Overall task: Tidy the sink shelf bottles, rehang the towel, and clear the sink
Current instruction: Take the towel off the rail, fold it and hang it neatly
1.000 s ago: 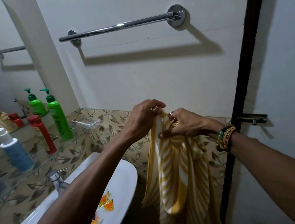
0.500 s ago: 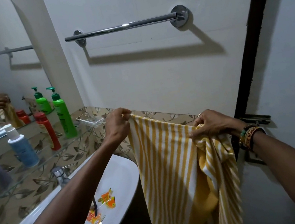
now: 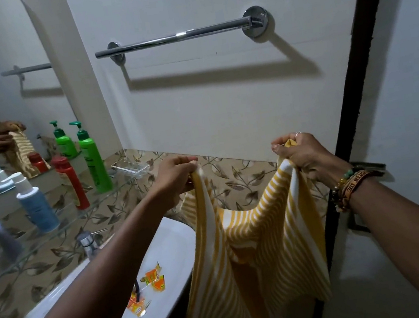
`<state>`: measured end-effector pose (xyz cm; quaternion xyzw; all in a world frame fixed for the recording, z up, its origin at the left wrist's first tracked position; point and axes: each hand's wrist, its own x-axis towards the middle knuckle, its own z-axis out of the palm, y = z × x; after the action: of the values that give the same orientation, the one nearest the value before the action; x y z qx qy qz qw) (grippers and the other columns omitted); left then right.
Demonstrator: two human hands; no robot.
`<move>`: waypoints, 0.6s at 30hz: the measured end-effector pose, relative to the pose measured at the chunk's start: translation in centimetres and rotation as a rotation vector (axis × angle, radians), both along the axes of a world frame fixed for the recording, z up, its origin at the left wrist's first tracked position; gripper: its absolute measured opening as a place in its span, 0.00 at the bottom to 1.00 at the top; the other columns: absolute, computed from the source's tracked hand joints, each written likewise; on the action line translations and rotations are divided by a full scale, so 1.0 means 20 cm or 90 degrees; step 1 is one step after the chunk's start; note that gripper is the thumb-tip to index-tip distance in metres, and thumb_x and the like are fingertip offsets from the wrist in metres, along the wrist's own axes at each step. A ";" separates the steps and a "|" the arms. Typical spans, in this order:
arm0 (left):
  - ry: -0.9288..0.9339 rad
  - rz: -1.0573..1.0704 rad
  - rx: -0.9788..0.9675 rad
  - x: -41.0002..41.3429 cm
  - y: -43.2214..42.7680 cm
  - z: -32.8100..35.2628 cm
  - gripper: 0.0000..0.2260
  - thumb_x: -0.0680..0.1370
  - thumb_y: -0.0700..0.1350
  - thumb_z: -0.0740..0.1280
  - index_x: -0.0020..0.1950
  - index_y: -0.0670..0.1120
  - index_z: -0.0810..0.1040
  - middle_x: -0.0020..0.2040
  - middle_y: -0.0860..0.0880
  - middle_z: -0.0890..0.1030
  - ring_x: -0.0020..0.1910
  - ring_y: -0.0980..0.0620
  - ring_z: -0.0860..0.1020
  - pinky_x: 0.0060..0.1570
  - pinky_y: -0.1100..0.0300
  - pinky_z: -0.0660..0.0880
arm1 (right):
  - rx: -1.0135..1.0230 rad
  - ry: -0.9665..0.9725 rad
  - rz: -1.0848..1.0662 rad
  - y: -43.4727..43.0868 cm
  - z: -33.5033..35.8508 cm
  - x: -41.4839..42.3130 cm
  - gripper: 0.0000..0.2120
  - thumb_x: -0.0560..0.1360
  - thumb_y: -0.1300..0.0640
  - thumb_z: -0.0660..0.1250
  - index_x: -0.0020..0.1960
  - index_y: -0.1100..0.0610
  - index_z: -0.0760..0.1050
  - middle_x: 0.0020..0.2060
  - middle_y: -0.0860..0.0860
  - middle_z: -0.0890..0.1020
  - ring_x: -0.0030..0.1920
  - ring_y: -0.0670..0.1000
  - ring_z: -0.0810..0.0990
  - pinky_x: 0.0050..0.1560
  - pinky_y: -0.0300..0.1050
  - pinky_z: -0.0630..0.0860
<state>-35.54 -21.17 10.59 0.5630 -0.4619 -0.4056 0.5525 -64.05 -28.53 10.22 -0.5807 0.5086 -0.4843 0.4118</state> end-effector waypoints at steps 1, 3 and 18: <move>-0.012 -0.030 0.003 -0.02 0.01 0.00 0.05 0.79 0.36 0.66 0.49 0.43 0.81 0.44 0.42 0.81 0.34 0.49 0.84 0.34 0.59 0.79 | 0.010 -0.010 0.009 0.01 0.00 0.02 0.04 0.74 0.61 0.74 0.45 0.54 0.80 0.42 0.54 0.83 0.41 0.51 0.81 0.34 0.38 0.78; -0.044 -0.080 0.022 -0.08 0.03 0.01 0.05 0.79 0.36 0.67 0.52 0.42 0.81 0.46 0.42 0.81 0.37 0.49 0.84 0.36 0.57 0.80 | 0.035 -0.015 0.045 0.03 0.01 0.06 0.06 0.73 0.64 0.74 0.48 0.55 0.80 0.45 0.55 0.82 0.44 0.52 0.81 0.40 0.42 0.79; -0.060 -0.214 0.112 -0.38 0.03 -0.02 0.16 0.80 0.38 0.67 0.68 0.43 0.73 0.51 0.38 0.82 0.49 0.41 0.84 0.51 0.44 0.82 | 0.032 0.067 0.162 0.12 0.04 0.21 0.06 0.74 0.66 0.72 0.47 0.57 0.82 0.46 0.57 0.85 0.46 0.54 0.85 0.47 0.46 0.83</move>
<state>-43.21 -20.63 10.16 0.5425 -0.5376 -0.5041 0.4032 -59.90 -26.13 11.08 -0.6547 0.4639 -0.3841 0.4568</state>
